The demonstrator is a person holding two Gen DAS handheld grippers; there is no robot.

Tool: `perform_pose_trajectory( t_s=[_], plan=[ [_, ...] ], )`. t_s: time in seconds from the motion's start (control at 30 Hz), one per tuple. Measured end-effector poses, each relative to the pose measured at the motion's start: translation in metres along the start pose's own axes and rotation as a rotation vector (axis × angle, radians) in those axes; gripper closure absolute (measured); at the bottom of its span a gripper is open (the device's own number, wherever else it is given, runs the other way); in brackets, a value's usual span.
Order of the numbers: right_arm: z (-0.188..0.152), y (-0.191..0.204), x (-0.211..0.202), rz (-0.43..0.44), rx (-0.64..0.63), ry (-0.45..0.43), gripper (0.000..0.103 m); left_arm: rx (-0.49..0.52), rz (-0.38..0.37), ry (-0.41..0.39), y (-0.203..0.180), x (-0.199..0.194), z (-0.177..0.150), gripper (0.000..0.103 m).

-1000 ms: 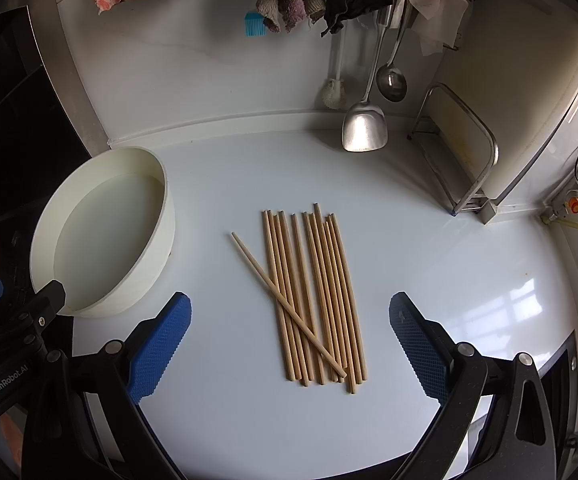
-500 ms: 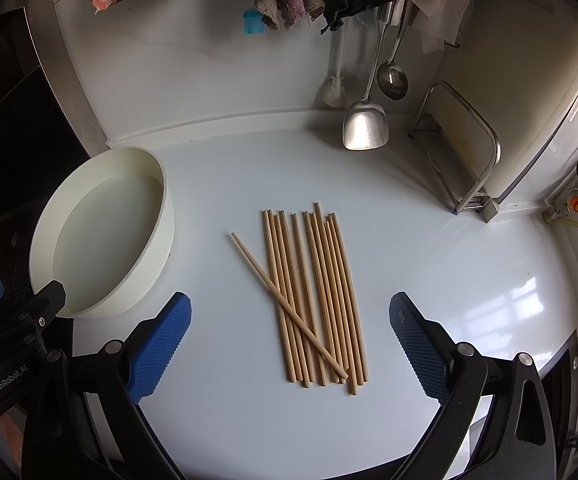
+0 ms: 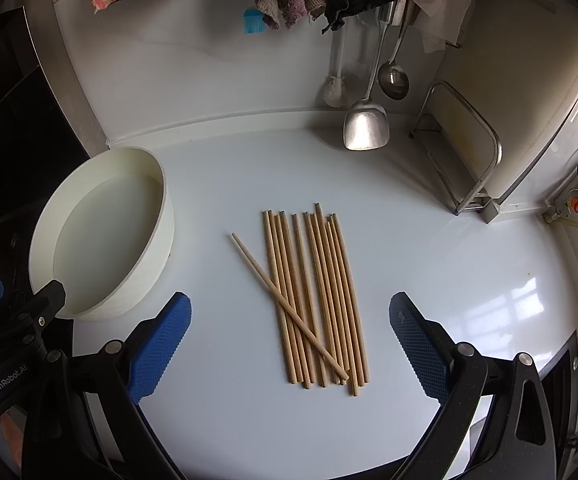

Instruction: Organize utensils

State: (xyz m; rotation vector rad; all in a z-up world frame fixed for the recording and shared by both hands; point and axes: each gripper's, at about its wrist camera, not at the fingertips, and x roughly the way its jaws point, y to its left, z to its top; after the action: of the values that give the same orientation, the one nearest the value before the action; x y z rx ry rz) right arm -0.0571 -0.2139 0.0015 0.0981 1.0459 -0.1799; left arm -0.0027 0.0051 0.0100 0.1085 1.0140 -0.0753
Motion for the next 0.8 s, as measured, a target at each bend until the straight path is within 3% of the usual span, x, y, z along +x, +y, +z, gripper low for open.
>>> perform_pose_trajectory(
  t_s=[0.8],
  plan=[
    [-0.0014, 0.0003, -0.0025, -0.006, 0.020, -0.013, 0.008, 0.010, -0.012, 0.003, -0.0003, 0.0019, 0.0033, 0.006]
  ],
)
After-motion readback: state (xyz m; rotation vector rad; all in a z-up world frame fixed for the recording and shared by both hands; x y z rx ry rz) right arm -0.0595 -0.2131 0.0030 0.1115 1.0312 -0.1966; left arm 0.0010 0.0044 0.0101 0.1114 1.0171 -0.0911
